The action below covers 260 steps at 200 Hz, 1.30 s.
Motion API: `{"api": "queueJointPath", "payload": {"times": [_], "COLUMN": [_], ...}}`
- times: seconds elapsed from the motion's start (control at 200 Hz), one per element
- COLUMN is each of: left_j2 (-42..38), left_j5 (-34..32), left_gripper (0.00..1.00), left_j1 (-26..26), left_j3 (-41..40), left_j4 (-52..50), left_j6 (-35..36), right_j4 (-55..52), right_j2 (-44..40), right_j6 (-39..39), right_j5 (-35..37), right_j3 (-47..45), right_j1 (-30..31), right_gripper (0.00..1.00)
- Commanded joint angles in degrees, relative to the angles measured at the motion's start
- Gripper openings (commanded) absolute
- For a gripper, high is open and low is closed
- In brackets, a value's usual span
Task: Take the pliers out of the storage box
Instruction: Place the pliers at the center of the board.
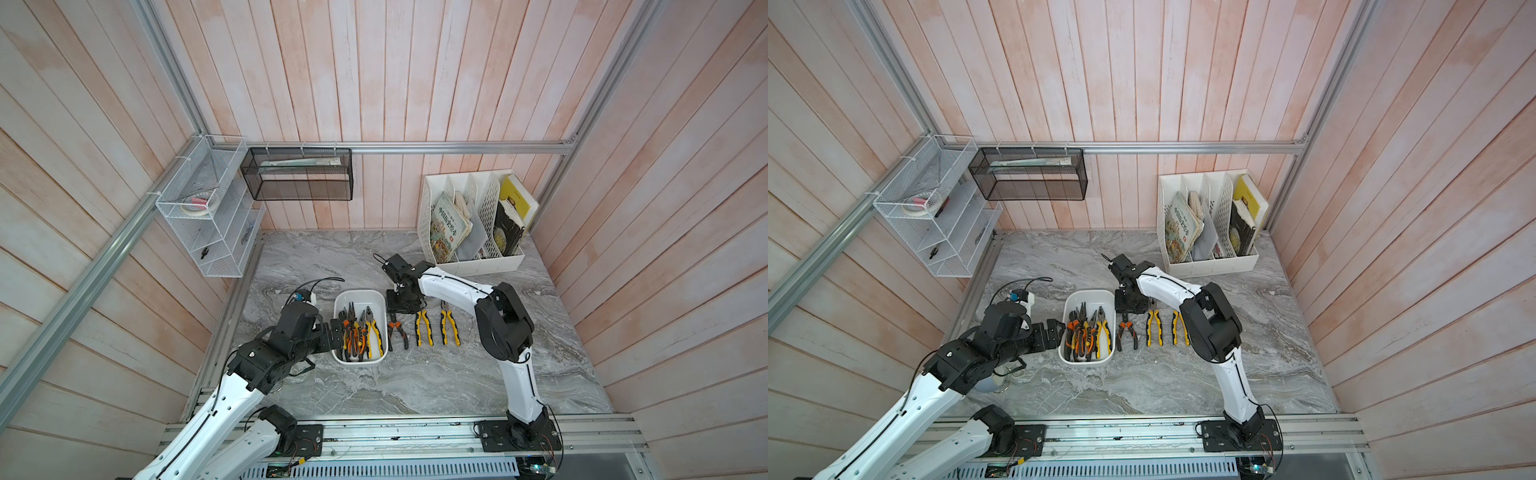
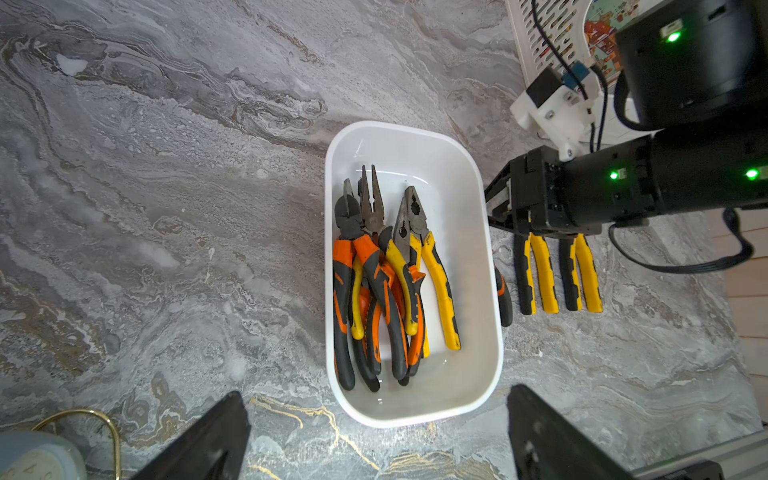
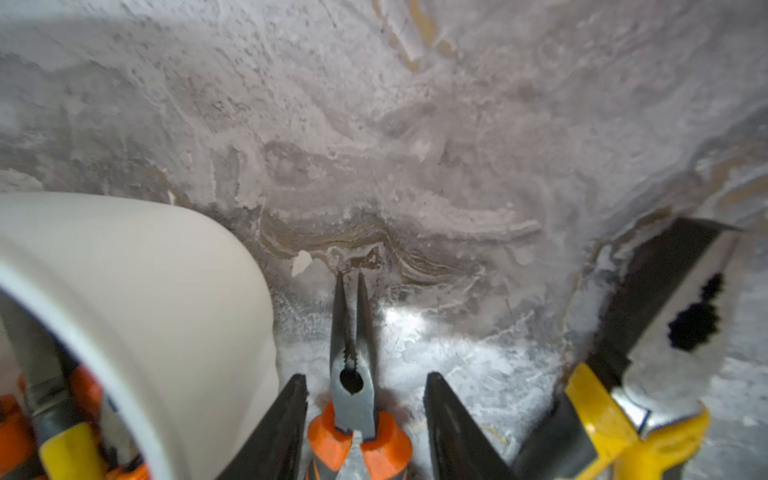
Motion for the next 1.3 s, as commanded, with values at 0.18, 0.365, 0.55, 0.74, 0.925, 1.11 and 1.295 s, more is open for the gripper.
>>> {"api": "queueJointPath", "payload": {"times": [0.18,0.365,0.55,0.74,0.925,1.11,1.295], "left_j2": [0.1,0.2,0.0,-0.1,-0.1,-0.3,-0.3], "left_j5": [-0.6,-0.5,-0.7,-0.7,-0.8,-0.9,-0.9], "left_gripper": [1.0,1.0,1.0,1.0,1.0,1.0,1.0], "left_j1": [-0.2,-0.2,-0.2,-0.2,-0.2,-0.1,-0.2], "left_j3": [-0.3,-0.2,-0.2,-0.2,-0.2,-0.2,-0.2], "left_j4": [-0.2,-0.2,-0.3,-0.3,-0.4,-0.3,-0.3], "left_j6": [0.4,0.5,0.4,0.4,0.3,0.2,0.2], "right_j4": [-3.4,-2.8,-2.9,-4.2,-3.0,-1.6,3.4], "right_j2": [2.4,1.2,-0.1,-2.9,-9.6,-15.9,-19.2], "right_j6": [-0.4,-0.5,-0.4,0.4,1.7,2.7,3.1], "right_j5": [2.9,3.0,3.1,4.2,3.5,0.8,-4.7], "right_j3": [1.0,0.9,1.0,0.9,0.1,-1.7,-4.8], "right_j1": [1.0,1.1,1.1,1.3,1.7,2.7,7.0], "right_gripper": [0.33,0.18,0.22,0.49,0.51,0.5,0.49]}}
